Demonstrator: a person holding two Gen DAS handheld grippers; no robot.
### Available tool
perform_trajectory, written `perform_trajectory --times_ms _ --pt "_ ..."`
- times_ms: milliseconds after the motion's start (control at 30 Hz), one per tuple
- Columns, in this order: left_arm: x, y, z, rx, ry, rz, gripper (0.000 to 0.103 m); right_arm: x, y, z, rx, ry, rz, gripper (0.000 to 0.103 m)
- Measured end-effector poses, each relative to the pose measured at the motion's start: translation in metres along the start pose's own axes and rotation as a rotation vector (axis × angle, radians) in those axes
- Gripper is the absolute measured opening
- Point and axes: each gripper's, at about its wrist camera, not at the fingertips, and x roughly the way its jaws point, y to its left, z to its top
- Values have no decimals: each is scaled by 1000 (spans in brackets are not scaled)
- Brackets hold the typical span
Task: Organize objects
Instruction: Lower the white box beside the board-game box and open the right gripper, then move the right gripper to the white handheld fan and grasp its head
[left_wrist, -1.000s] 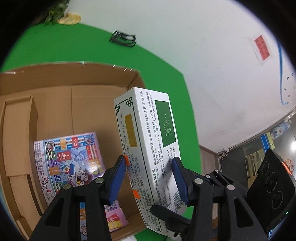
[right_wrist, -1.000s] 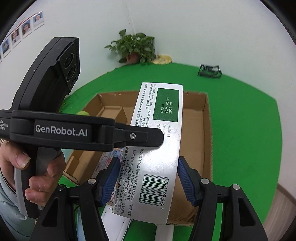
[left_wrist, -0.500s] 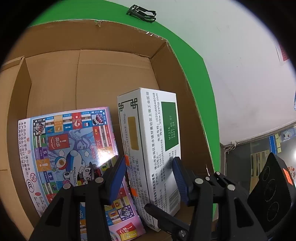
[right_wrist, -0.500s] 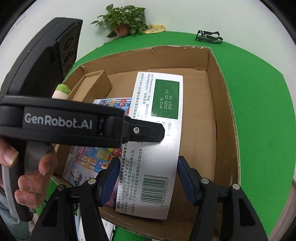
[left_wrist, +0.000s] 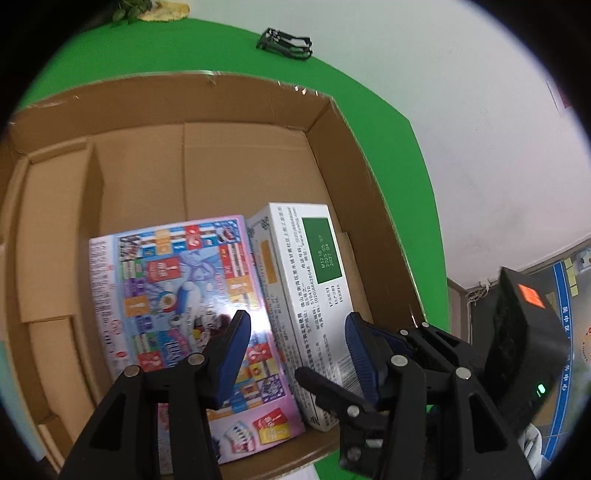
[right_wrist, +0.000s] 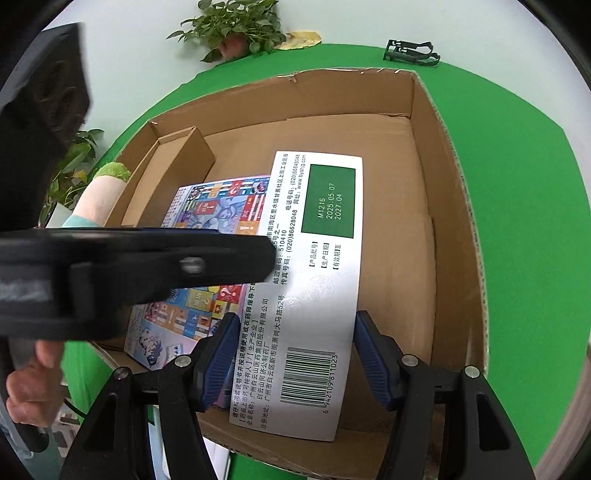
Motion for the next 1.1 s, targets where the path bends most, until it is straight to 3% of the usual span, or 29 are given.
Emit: perform_trajectory --times_ms 233,433,567,633,667,767,867,967,1100 --pt "-54 -6 -16 60 -96 182 52 -17 15 -19 -1 47 43 70" --pt "-102 -16 -22 81 -170 242 53 -10 23 -19 -68 54 6 70" --pt "-126 -20 -37 94 -265 275 66 -18 28 -27 -96 32 41 89" --pt "-129 -22 -46 128 -333 316 66 -29 34 -33 -112 -10 20 94" --pt "-136 -21 -56 115 -390 371 68 -37 38 -36 -127 -30 6 103" --pt "-154 -22 -83 101 -547 437 79 -69 45 -50 -160 -121 -35 103" --pt "-166 -38 -116 153 -714 589 85 -104 53 -72 -196 -223 -81 103" --pt "-164 -52 -139 199 -769 631 90 -139 62 -103 -249 -336 -141 103" --pt "-155 -60 -162 172 -769 566 90 -171 66 -138 -232 -428 -180 103"
